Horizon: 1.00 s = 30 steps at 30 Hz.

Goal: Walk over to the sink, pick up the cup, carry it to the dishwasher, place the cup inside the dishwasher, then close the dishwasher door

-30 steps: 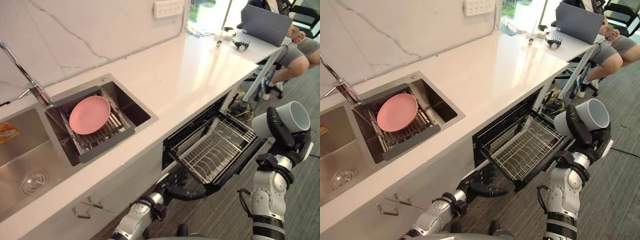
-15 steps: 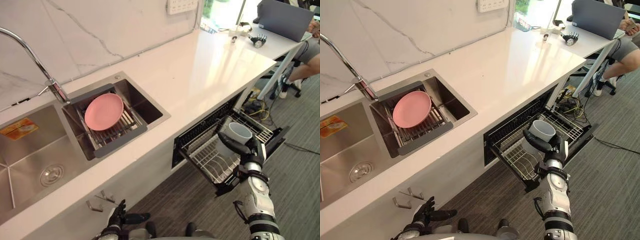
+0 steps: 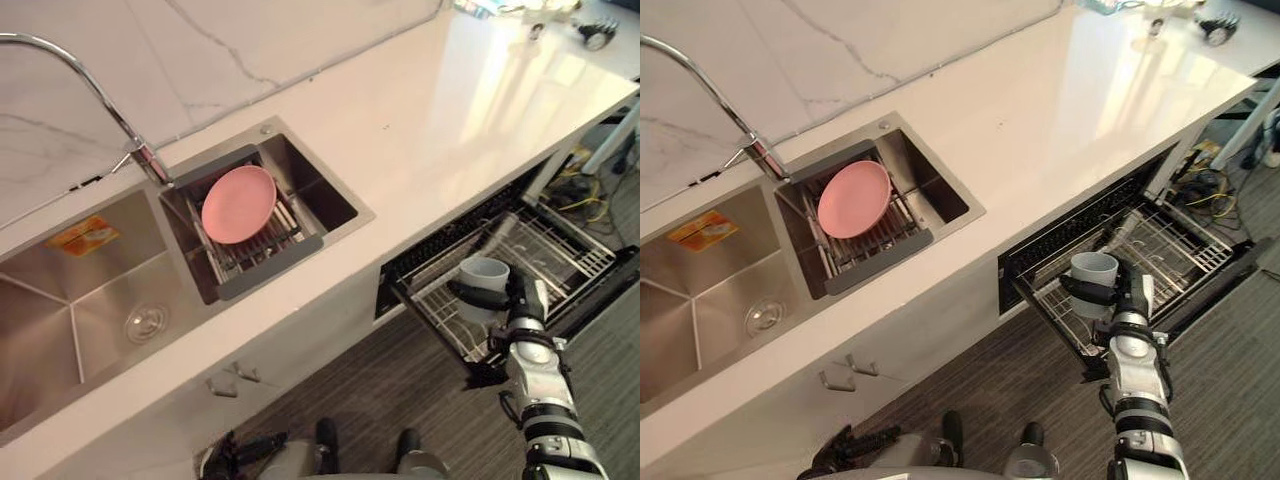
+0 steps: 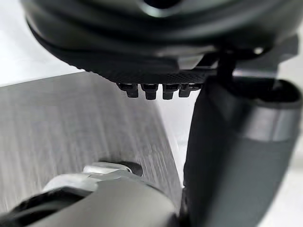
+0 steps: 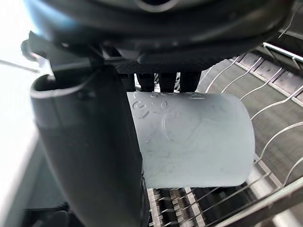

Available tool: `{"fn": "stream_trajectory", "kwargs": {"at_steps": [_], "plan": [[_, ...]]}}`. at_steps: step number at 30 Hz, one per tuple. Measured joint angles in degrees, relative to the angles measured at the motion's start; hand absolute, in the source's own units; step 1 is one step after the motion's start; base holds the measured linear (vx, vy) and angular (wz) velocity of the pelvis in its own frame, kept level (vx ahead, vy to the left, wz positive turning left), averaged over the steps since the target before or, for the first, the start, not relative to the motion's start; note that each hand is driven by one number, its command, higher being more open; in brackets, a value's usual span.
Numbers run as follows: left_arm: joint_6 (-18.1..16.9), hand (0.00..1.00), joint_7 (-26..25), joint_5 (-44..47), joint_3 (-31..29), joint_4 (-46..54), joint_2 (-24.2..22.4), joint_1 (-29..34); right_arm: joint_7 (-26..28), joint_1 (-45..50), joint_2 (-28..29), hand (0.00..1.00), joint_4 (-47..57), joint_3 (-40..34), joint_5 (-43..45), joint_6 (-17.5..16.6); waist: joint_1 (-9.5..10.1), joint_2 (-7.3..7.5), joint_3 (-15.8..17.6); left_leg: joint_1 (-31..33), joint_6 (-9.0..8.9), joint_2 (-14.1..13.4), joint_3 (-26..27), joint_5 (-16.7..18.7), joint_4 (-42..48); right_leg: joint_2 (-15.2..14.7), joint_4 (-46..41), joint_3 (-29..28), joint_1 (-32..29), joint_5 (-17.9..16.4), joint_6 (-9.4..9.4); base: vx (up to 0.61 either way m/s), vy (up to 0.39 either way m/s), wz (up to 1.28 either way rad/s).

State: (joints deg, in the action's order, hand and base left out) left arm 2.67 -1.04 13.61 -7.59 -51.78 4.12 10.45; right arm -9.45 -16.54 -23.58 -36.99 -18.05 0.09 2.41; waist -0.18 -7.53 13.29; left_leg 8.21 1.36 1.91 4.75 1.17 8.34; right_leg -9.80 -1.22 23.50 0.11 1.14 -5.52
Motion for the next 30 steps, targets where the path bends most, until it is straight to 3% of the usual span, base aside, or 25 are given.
{"fn": "stream_trajectory", "kwargs": {"at_steps": [5, 9, 17, 18, 22, 30], "plan": [[-1.17, 1.0, 1.57, 3.58, 0.07, 1.45, -0.07, -0.35, -2.04, -7.12, -5.84, 0.0, -4.85, -1.58, -0.37, -0.08, 0.63, -1.68, 5.23, 2.75, 0.05, 1.1, -1.53, -3.94, -4.05, -1.1, -2.13, 1.25, -4.79, 0.16, 0.04, -0.1, 0.037, 0.2], [-1.29, 1.0, 1.72, 6.06, 0.17, 1.79, 0.53, -0.94, -2.03, -11.09, -8.84, 0.0, -7.31, -1.12, -2.23, -0.08, 1.12, -1.8, 9.16, 3.3, 0.42, 1.21, -2.22, -7.82, -9.42, -1.04, -2.9, 1.62, -8.02, 0.44, 0.45, -0.05, -0.017, 0.09], [-0.98, 1.0, 2.25, 8.39, 1.43, 2.8, 1.37, -1.3, -1.51, -15.79, -11.24, 0.0, -9.28, 3.71, -2.22, -0.08, 2.73, -2.05, 11.14, 5.59, 0.64, 1.21, -2.7, -8.78, -10.27, -0.79, -2.94, 1.0, -11.07, 0.6, 0.61, 0.04, -0.025, -0.02], [-1.05, 1.0, 2.31, 8.72, 1.46, 2.85, 1.42, -1.39, -1.29, -16.64, -11.27, 1.0, -10.21, 4.61, -2.15, -0.09, 3.04, -2.13, 11.18, 5.84, 0.63, 1.22, -2.88, -8.79, -10.27, -0.79, -2.93, 0.95, -11.31, 0.59, 0.62, 0.06, -0.035, -0.01], [-1.32, 1.0, 2.35, 9.02, 3.11, 2.9, 1.65, -2.35, 0.74, -17.78, -11.61, 1.0, -12.13, 5.33, -1.23, -0.12, 4.12, -3.08, 11.66, 6.34, 0.45, 1.36, -4.17, -8.95, -10.29, -0.81, -2.95, 1.73, -11.46, 0.46, 0.72, 0.04, -0.025, 0.1], [-1.24, 1.0, 2.72, 8.94, 3.18, 2.95, 1.6, -2.48, 4.62, -16.99, -10.64, 1.0, -13.76, 7.29, 3.2, 0.98, 4.04, -2.91, 12.16, 4.06, -1.04, 1.55, -7.67, -10.02, -10.79, -0.96, -3.33, 3.91, -8.5, 0.04, 0.91, -0.02, -0.022, 0.13]]}}
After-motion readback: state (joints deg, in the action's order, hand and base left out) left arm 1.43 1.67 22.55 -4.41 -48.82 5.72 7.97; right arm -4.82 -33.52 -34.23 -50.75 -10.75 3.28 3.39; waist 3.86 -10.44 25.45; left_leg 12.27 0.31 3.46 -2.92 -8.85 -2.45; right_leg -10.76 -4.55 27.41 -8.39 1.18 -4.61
